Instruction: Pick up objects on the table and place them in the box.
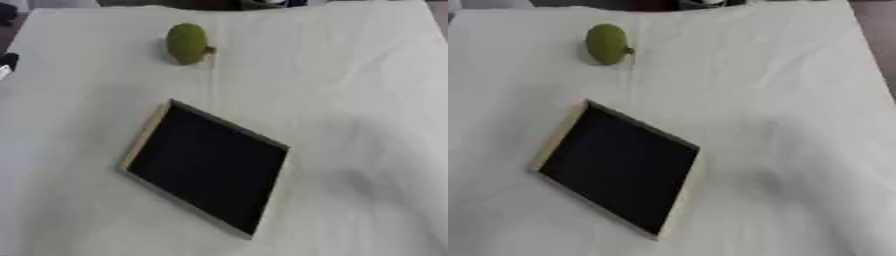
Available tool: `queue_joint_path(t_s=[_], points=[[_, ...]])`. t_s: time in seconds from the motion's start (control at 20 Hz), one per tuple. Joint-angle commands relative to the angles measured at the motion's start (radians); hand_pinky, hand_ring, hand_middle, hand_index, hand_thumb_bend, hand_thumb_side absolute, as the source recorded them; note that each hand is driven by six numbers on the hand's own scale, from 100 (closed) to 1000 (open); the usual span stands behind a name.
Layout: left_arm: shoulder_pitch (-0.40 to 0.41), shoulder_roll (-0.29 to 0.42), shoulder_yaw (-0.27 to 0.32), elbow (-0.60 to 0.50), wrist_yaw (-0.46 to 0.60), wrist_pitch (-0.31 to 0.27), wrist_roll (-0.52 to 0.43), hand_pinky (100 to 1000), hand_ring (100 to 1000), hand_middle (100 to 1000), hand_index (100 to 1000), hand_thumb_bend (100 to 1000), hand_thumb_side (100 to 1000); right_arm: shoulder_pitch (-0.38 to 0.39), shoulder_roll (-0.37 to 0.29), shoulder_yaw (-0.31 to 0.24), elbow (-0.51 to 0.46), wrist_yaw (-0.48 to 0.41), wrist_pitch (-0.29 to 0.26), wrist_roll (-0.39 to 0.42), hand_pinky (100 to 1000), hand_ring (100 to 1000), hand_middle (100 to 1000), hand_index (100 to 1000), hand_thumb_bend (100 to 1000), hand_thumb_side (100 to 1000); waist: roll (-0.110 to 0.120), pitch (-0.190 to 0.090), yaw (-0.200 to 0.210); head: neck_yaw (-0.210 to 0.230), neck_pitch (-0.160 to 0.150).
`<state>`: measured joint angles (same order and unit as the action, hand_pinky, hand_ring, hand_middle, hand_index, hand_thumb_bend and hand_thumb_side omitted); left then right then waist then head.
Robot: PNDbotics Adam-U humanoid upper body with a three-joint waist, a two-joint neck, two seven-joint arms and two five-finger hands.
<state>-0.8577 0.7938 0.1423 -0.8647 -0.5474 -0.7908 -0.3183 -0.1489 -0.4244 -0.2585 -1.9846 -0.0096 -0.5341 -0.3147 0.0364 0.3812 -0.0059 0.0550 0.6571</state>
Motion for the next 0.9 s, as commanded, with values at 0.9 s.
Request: queue_joint_path(t_s=[0.9], points=[[-0.193,-0.266,-0.023,-0.096,-0.046,0.098,-0.208,968,866,970,964,100,178,-0.014,-0.005,0.003,-0.015,-0.032,0.012,0.022,739,728,595,727,100,579,-0.004,-0.034,-0.013,0.065,-0.012]])
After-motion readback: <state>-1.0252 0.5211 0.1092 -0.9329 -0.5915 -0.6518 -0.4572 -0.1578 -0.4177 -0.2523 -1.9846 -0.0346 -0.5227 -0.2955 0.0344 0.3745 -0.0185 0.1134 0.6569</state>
